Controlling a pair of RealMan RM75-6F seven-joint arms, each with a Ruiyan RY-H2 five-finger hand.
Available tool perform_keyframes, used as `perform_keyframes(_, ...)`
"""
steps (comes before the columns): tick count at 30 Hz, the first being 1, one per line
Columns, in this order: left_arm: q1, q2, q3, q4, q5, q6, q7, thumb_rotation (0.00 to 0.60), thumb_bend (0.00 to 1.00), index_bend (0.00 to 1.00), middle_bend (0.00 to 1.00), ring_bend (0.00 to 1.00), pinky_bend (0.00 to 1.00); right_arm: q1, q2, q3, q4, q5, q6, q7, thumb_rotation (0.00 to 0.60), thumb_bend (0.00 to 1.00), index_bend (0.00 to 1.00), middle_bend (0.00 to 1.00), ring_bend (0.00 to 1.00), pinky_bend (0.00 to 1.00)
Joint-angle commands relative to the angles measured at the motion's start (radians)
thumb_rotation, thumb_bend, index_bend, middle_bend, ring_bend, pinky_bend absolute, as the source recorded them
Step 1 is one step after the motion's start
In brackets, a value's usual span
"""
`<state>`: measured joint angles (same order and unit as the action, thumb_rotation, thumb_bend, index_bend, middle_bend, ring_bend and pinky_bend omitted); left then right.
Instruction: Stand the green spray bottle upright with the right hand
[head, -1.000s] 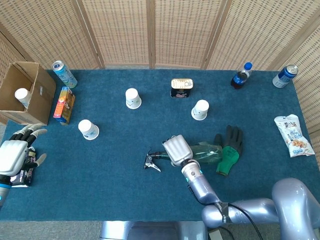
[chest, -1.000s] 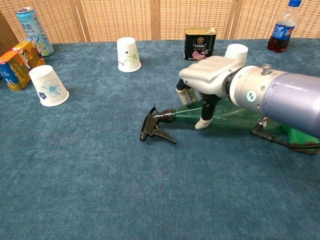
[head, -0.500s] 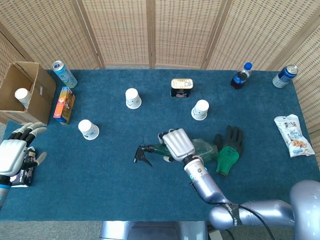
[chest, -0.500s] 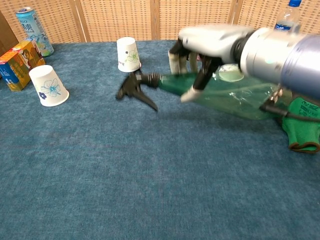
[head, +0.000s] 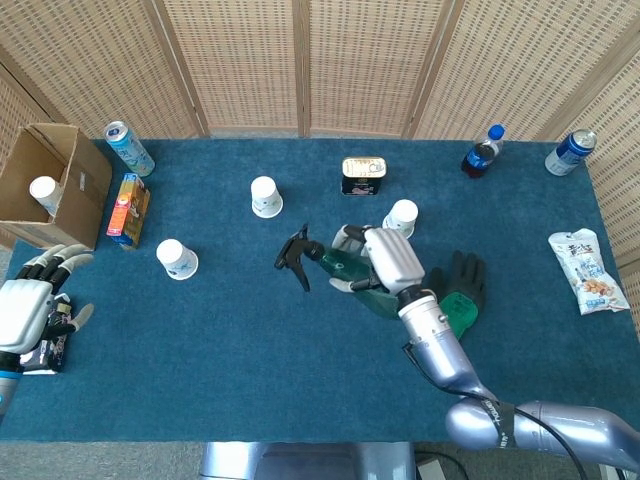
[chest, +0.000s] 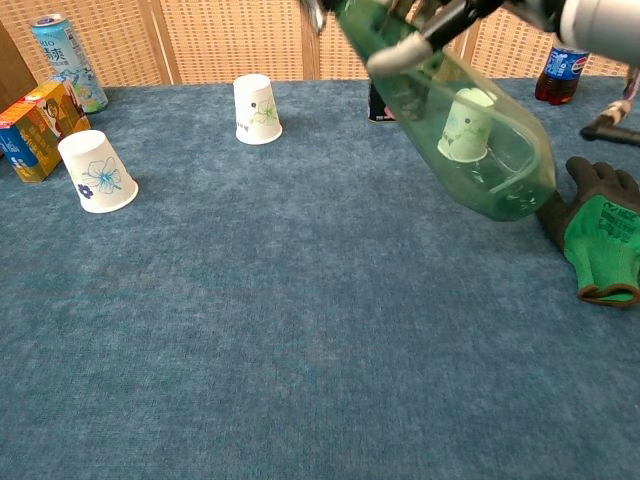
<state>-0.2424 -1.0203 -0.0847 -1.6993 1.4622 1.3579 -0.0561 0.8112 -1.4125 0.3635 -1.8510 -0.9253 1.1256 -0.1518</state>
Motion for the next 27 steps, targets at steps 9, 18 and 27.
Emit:
perform_keyframes(9,-0.001,0.017,-0.007,-0.021,-0.008,0.003,0.019,0.600,0.36,0.21,0.19,0.15,0.20,-0.086,0.014,0.107,0.036,-0.053,-0.049,0.383,0.600,0.19,0.57,0.51,0.46,0.63)
perform_keyframes(18,-0.004,0.031,-0.006,-0.040,-0.009,-0.004,0.037,0.600,0.36,0.21,0.19,0.15,0.19,-0.093,-0.077,0.108,0.145,-0.150,-0.029,0.544,0.600,0.18,0.57,0.51,0.46,0.63)
perform_keyframes(27,-0.006,0.051,-0.009,-0.065,-0.007,-0.002,0.056,0.600,0.36,0.21,0.19,0.15,0.19,-0.105,-0.201,0.061,0.317,-0.279,0.055,0.653,0.600,0.18,0.56,0.51,0.45,0.62)
